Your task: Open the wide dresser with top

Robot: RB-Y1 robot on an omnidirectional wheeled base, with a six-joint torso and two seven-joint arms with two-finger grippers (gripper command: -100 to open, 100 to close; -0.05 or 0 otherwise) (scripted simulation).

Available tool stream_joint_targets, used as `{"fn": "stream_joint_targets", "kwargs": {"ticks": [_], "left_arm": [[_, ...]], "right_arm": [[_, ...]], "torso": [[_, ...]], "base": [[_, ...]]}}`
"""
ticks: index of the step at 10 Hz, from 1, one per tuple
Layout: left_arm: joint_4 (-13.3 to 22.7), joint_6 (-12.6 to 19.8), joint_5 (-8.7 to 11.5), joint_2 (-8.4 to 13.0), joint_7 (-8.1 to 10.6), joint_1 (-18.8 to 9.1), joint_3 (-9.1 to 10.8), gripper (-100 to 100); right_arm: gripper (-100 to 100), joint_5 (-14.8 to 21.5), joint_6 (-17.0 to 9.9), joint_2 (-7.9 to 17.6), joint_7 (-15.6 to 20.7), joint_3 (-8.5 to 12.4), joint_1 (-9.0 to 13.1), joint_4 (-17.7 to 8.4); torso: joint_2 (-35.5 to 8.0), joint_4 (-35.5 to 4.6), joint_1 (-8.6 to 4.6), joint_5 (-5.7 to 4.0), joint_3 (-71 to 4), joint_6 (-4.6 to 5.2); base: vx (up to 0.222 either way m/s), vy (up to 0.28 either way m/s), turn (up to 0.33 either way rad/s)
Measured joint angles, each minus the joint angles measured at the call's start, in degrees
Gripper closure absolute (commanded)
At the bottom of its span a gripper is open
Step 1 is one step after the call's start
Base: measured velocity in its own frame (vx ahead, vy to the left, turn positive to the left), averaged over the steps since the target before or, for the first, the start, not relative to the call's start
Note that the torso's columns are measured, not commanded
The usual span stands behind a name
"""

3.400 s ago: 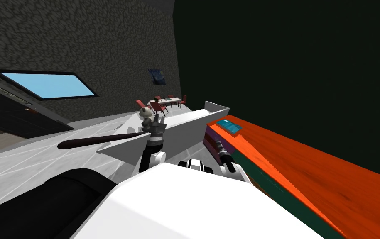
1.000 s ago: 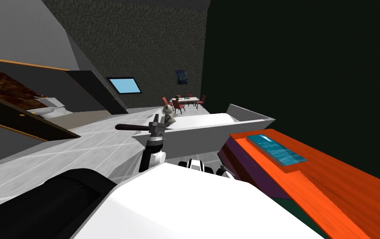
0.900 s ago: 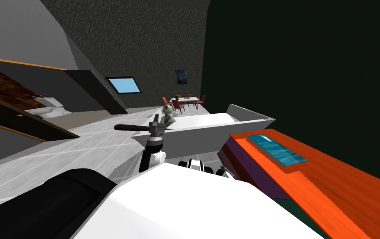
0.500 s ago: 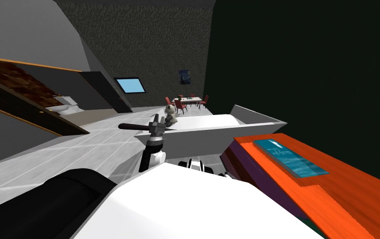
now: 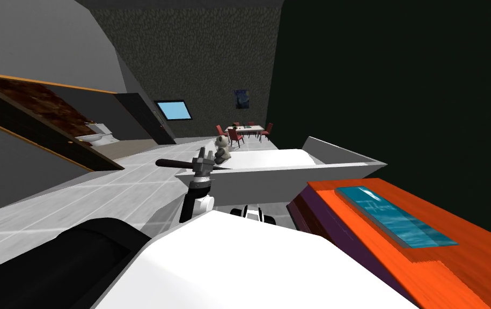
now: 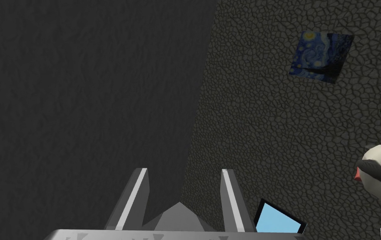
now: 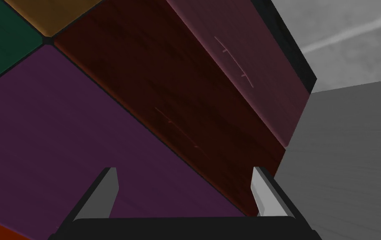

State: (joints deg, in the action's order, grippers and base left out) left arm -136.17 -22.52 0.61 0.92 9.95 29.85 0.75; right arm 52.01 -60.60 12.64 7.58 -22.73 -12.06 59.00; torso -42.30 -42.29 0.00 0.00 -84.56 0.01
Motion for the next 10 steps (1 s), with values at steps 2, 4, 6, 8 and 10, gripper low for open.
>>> {"fn": "stream_joint_targets", "kwargs": {"ticks": [2,4,6,8,10], "left_arm": [[0.00,0.00,0.00,0.00,0.00,0.01,0.00,0],[0.00,0.00,0.00,0.00,0.00,0.00,0.00,0],[0.00,0.00,0.00,0.00,0.00,0.00,0.00,0],[0.00,0.00,0.00,0.00,0.00,0.00,0.00,0],[0.00,0.00,0.00,0.00,0.00,0.00,0.00,0]], "right_arm": [[-100,1.91,-2.40,0.46,-0.47,-0.57,0.41,-3.51],[-100,3.54,-5.45,0.96,0.16,-1.10,0.18,-5.25],[-100,5.33,-7.90,1.21,-0.49,-1.64,0.77,-8.73],[-100,6.79,-10.18,1.66,-0.57,-2.02,1.30,-11.78],[-100,8.60,-13.09,2.77,0.05,-2.42,1.35,-14.50]], "torso": [[0.09,0.03,-0.02,0.00,-0.07,0.01],[0.02,0.00,-0.01,0.00,-0.01,-0.01],[-0.03,-0.01,-0.03,-0.01,0.01,0.01],[-0.03,0.00,0.04,0.01,0.01,0.00],[0.08,0.02,-0.03,0.00,-0.05,-0.02]], "base": [[0.074,-0.002,0.079],[0.071,-0.012,0.080],[0.064,-0.016,0.067],[0.059,-0.003,0.066],[0.075,-0.016,0.071]]}}
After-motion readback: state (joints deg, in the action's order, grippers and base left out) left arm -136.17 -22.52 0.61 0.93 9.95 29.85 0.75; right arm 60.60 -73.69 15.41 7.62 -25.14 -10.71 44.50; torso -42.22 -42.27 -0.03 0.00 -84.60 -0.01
